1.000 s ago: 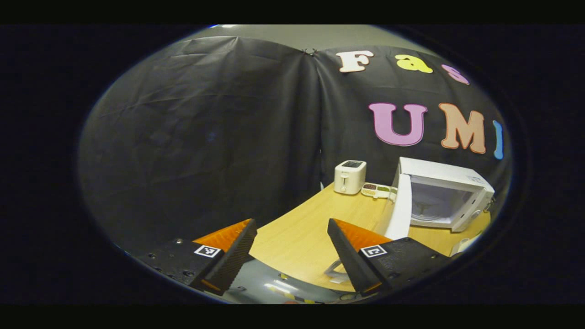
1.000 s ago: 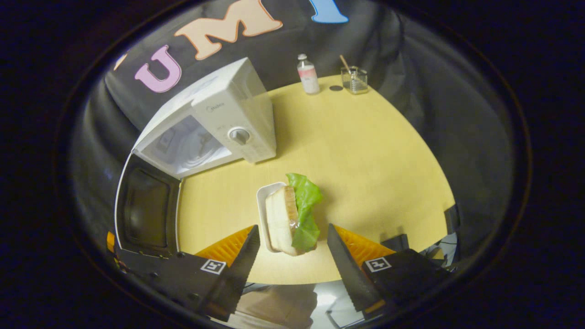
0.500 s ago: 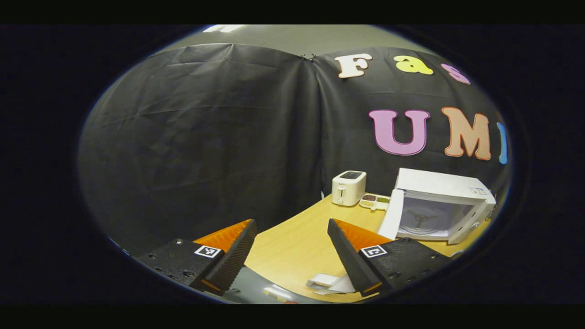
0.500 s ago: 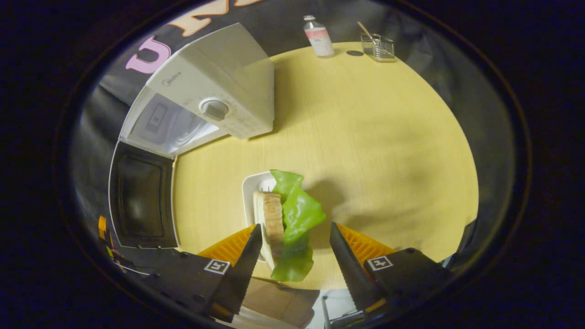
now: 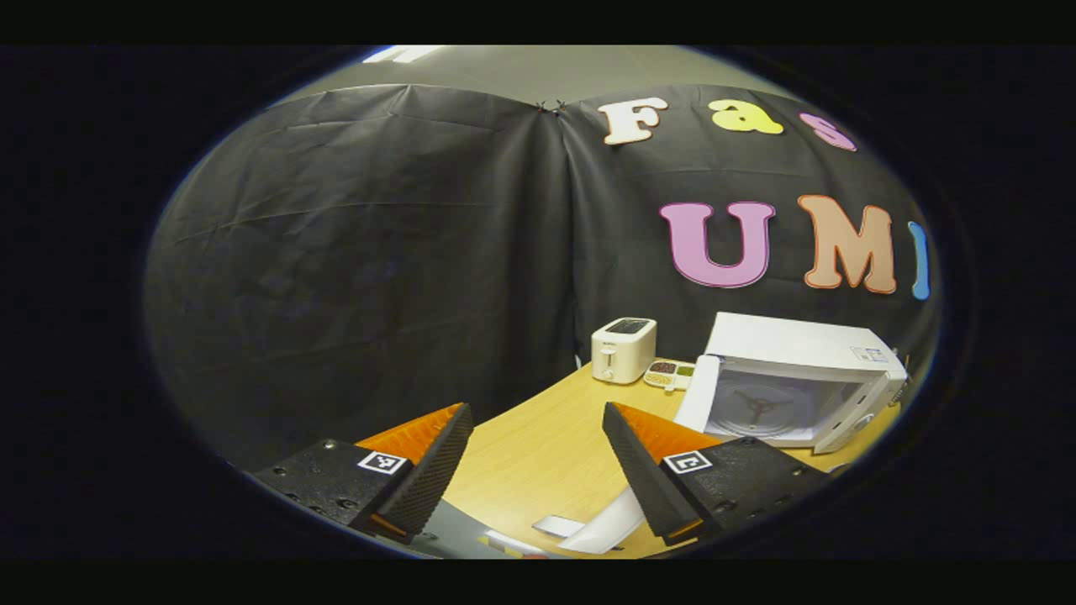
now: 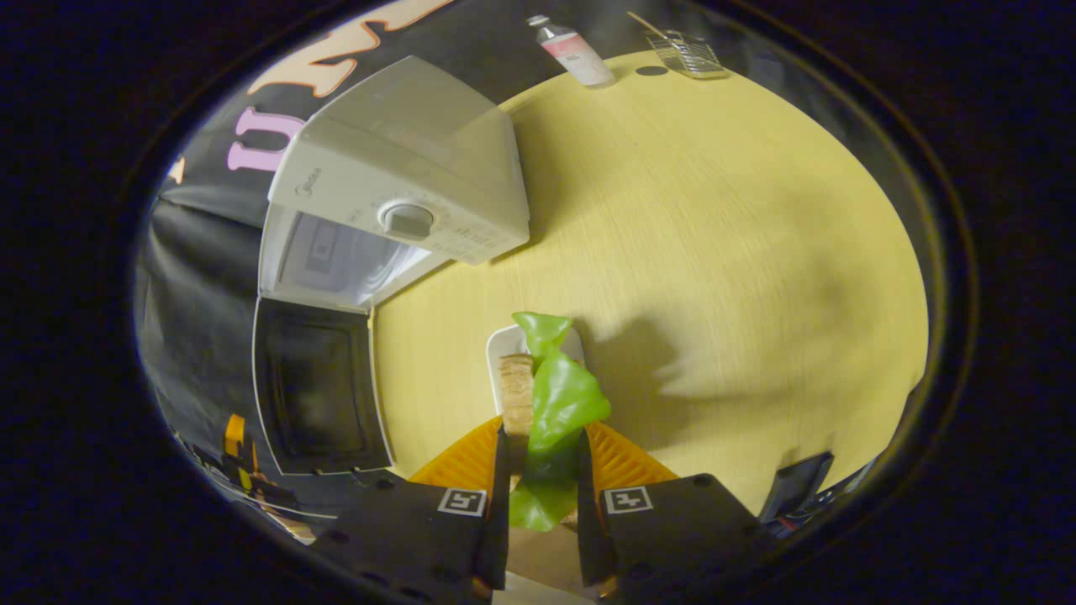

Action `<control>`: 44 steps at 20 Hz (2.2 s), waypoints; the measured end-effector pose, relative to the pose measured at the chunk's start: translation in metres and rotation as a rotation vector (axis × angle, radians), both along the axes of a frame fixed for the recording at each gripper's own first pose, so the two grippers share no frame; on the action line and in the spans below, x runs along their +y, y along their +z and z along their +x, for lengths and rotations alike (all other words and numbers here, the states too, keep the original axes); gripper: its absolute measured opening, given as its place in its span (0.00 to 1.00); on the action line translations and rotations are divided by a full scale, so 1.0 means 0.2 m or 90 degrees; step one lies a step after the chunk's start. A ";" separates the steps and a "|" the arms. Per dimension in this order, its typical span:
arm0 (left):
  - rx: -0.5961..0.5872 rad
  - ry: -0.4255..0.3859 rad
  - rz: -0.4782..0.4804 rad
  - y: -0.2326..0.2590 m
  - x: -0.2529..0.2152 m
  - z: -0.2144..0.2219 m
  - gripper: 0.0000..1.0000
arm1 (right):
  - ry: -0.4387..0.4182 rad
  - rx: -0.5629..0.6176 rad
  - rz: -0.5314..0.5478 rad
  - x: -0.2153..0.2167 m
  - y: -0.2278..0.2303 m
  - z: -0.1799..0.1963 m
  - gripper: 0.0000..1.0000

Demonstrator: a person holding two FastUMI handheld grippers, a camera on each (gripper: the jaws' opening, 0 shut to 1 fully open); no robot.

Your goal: Open the microwave oven with the left hand, put the food in, and close the microwave oven.

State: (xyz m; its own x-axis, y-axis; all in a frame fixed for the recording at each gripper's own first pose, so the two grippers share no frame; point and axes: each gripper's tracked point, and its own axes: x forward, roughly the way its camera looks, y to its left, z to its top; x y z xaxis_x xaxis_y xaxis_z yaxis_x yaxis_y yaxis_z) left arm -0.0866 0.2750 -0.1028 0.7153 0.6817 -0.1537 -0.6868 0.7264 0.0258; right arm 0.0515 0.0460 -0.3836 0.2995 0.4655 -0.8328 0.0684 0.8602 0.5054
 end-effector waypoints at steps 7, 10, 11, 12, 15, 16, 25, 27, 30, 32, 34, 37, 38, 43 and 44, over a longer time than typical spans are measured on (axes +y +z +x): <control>-0.013 -0.038 -0.015 -0.01 -0.04 0.05 0.95 | -0.058 -0.061 0.107 0.07 0.22 0.04 0.36; -0.021 -0.059 -0.025 0.00 -0.03 0.08 0.95 | -0.091 -0.096 0.159 0.15 0.36 0.05 0.36; -0.021 -0.068 -0.026 -0.01 -0.02 0.09 0.93 | -0.099 -0.106 0.168 0.18 0.40 0.05 0.36; -0.020 -0.077 -0.024 0.00 -0.01 0.10 0.92 | -0.109 -0.116 0.178 0.20 0.43 0.04 0.36; -0.012 -0.117 -0.035 -0.03 -0.01 0.16 0.92 | -0.145 -0.132 0.204 0.32 0.47 0.01 0.36; -0.009 -0.127 -0.042 -0.04 -0.01 0.18 0.95 | -0.157 -0.140 0.209 0.37 0.48 -0.02 0.36; 0.006 -0.193 -0.013 -0.02 0.06 0.21 0.92 | -0.239 -0.203 0.322 1.04 0.59 -0.09 0.36; 0.001 -0.210 -0.020 -0.03 0.05 0.19 0.92 | -0.255 -0.217 0.364 1.18 0.63 -0.05 0.36; -0.001 -0.234 -0.047 -0.08 0.05 0.18 0.92 | -0.270 -0.238 0.376 1.34 0.59 0.05 0.35; 0.001 -0.240 -0.067 -0.12 0.07 0.15 0.92 | -0.280 -0.265 0.372 1.41 0.55 0.14 0.35; 0.002 -0.233 -0.070 -0.14 0.13 0.12 0.95 | -0.301 -0.284 0.368 1.45 0.51 0.24 0.36; 0.010 -0.237 -0.078 -0.19 0.16 0.08 0.95 | -0.325 -0.306 0.328 1.48 0.41 0.40 0.35; 0.014 -0.243 -0.082 -0.21 0.15 0.07 0.92 | -0.332 -0.313 0.320 1.49 0.39 0.45 0.35; 0.038 -0.268 -0.106 -0.29 0.15 0.02 0.95 | -0.373 -0.366 0.289 1.54 0.31 0.72 0.35; 0.043 -0.268 -0.114 -0.31 0.16 0.01 0.95 | -0.386 -0.363 0.288 1.55 0.29 0.76 0.35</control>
